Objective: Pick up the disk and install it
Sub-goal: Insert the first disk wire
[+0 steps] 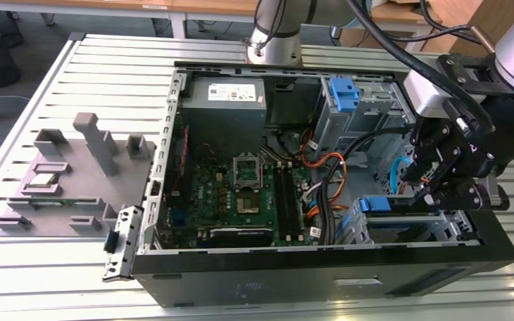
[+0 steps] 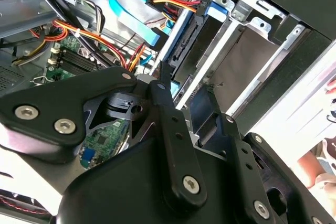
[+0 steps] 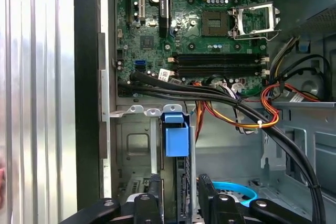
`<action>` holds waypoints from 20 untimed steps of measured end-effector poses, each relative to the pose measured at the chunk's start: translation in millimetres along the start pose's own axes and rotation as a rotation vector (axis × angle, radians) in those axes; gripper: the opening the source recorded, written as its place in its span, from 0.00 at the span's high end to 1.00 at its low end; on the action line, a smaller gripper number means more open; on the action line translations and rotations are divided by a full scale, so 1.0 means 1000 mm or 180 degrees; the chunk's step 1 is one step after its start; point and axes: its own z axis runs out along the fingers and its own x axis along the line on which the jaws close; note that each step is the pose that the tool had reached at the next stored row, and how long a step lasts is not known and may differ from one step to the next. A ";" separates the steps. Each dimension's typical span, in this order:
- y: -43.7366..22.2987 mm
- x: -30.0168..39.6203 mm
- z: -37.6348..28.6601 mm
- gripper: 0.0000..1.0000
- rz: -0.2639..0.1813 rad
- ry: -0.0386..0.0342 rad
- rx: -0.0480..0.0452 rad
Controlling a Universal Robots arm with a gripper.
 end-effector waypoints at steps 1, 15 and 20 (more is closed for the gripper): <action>0.0000 -0.0003 0.0001 0.58 0.0000 0.0000 0.0000; 0.0002 -0.0013 -0.0039 0.58 0.0000 -0.0011 0.0000; 0.0002 -0.0015 -0.0067 0.58 0.0000 -0.0015 -0.0001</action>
